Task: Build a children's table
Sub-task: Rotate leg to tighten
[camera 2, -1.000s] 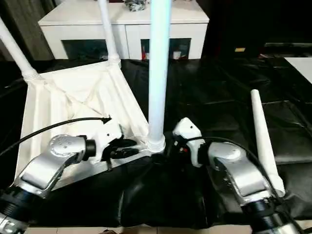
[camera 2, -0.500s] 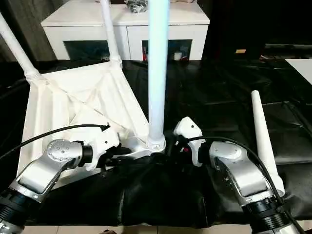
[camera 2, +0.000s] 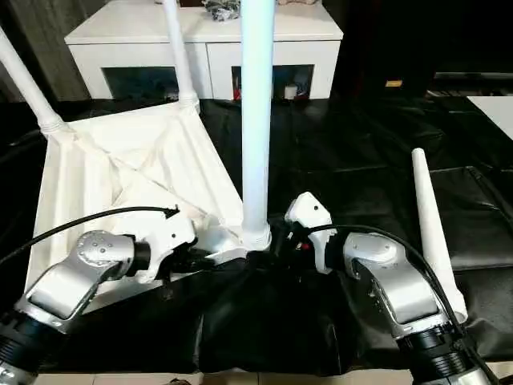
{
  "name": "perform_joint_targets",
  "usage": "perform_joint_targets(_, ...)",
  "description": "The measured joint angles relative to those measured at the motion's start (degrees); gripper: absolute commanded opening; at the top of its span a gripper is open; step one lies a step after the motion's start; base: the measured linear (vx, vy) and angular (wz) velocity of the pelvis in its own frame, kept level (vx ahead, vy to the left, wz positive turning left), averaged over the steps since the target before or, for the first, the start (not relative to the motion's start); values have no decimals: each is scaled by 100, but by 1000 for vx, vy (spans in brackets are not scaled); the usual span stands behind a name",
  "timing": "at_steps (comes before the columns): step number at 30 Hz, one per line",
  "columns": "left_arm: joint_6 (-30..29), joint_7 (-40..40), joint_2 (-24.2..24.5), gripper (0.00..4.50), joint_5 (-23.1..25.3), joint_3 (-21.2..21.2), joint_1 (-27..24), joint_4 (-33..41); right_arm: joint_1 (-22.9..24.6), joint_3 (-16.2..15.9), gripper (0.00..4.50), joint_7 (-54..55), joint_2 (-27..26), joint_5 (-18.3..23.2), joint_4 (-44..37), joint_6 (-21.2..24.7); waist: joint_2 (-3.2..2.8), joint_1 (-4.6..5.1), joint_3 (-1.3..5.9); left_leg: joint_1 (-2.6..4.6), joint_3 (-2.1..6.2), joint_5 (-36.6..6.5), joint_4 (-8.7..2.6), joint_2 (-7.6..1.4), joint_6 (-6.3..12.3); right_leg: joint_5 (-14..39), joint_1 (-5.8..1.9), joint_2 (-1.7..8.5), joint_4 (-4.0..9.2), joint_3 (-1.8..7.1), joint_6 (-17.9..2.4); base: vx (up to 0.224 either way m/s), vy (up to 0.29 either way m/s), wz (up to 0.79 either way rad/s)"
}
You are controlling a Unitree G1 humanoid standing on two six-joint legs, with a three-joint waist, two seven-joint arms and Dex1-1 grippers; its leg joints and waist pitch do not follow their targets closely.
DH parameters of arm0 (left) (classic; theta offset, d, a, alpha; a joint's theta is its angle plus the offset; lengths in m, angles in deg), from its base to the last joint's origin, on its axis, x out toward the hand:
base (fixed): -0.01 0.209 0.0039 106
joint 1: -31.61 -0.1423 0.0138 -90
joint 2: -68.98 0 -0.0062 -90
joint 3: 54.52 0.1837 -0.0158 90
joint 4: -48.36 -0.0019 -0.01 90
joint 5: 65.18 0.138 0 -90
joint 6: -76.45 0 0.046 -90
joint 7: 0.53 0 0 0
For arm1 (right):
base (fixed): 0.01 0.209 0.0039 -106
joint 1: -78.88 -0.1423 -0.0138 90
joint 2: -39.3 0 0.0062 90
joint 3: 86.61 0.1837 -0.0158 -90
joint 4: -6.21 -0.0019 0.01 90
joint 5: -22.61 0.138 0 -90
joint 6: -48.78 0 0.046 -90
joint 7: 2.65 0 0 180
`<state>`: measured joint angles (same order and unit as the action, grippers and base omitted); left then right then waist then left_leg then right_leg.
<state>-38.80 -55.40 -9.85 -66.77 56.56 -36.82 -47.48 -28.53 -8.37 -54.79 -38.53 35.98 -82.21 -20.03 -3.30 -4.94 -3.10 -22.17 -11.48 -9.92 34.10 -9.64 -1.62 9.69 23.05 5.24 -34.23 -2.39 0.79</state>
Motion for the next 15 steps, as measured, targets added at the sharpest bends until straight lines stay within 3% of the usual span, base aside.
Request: perform_joint_targets(15, -24, -46, 22, 0, 2, 8, -71, 114, -356, -76, 427, 98, -407, -205, 853, -528, 2, 2, 10, 0, 0, 0, 7, 0, 0, 0, -3, 0, 0, 1, 0, 0, 0, 0)
